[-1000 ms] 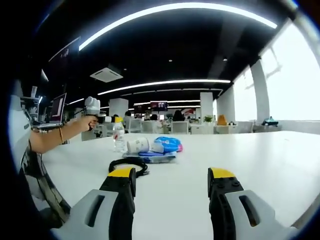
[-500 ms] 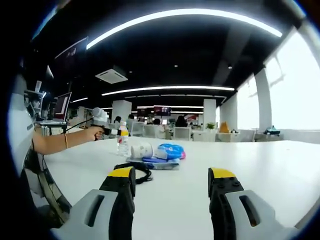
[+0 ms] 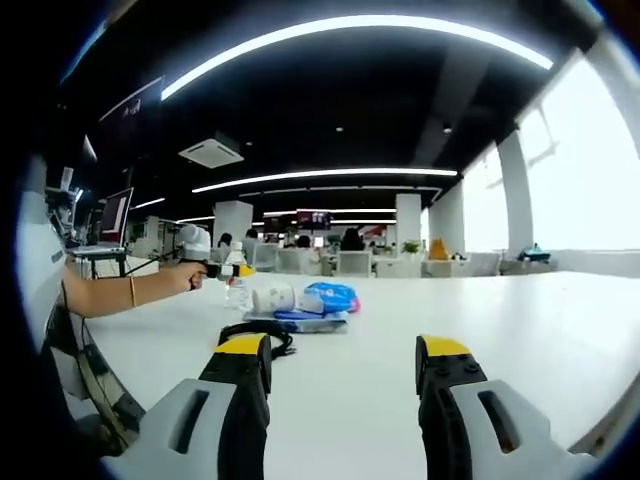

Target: Arrange the tabletop items into an orderly group along one side of the table until the central work area is clear of visible clutter.

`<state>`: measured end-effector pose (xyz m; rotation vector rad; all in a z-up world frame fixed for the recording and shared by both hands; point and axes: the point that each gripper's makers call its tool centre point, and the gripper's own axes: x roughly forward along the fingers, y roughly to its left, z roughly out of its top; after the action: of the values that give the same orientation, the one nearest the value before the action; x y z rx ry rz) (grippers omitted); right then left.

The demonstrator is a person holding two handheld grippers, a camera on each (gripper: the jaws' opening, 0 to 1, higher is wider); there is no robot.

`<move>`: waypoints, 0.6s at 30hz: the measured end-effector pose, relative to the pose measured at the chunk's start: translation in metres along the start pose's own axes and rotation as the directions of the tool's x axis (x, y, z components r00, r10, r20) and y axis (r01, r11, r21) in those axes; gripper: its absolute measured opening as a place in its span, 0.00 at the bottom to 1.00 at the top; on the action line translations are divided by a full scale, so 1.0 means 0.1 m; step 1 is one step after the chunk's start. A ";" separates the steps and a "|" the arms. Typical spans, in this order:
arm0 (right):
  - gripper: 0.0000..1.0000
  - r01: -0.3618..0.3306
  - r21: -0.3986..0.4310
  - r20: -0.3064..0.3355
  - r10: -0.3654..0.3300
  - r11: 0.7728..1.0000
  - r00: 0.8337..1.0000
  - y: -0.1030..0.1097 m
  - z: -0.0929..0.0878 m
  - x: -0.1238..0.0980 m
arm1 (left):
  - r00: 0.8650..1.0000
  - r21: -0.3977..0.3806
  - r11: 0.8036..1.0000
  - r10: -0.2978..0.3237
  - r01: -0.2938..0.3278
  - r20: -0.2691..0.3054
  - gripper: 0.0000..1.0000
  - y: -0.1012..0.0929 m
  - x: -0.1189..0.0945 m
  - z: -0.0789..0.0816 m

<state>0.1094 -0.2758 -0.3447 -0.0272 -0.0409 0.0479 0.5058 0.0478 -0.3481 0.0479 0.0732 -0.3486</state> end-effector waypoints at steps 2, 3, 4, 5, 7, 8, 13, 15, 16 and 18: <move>0.56 0.006 0.004 -0.001 -0.006 1.000 1.000 -0.02 -0.01 -0.01 | 1.000 0.004 1.000 0.001 -0.001 -0.004 0.68 -0.01 0.02 -0.03; 0.56 0.009 0.005 -0.001 -0.009 1.000 1.000 -0.03 -0.01 -0.02 | 1.000 0.008 1.000 0.007 -0.007 -0.010 0.68 -0.01 0.02 -0.05; 0.56 0.012 0.007 -0.002 -0.012 1.000 1.000 -0.05 -0.02 -0.02 | 1.000 0.010 1.000 0.012 -0.012 -0.011 0.68 -0.01 0.02 -0.07; 0.56 0.014 0.009 -0.003 -0.014 1.000 1.000 -0.05 -0.02 -0.03 | 1.000 0.009 1.000 0.017 -0.017 -0.010 0.68 0.00 0.03 -0.07; 0.56 0.015 0.010 -0.007 -0.015 1.000 1.000 -0.06 -0.03 -0.03 | 0.999 0.009 0.999 0.032 -0.032 -0.008 0.68 0.02 0.03 -0.08; 0.56 0.015 0.009 -0.009 -0.015 1.000 1.000 -0.06 -0.04 -0.03 | 0.999 0.008 0.999 0.034 -0.034 -0.008 0.68 0.03 0.03 -0.08; 0.56 0.004 -0.012 -0.018 -0.004 1.000 1.000 -0.05 -0.03 -0.03 | 0.998 -0.021 0.998 0.065 -0.065 -0.025 0.69 0.11 0.09 -0.16; 0.56 -0.005 -0.026 -0.019 0.005 1.000 1.000 -0.03 -0.02 -0.03 | 0.997 -0.023 0.998 0.066 -0.067 -0.032 0.69 0.11 0.10 -0.20; 0.56 -0.008 -0.029 -0.018 0.008 1.000 1.000 -0.02 -0.02 -0.02 | 0.997 -0.022 0.997 0.067 -0.068 -0.039 0.69 0.11 0.10 -0.22; 0.56 -0.021 -0.038 -0.018 0.020 0.999 1.000 0.02 -0.01 -0.01 | 0.996 -0.027 0.997 0.073 -0.075 -0.046 0.69 0.11 0.10 -0.26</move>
<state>0.1084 -0.2741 -0.3460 -0.0661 -0.0239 0.0672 0.5171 0.0568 -0.3746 0.0296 0.1203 -0.2725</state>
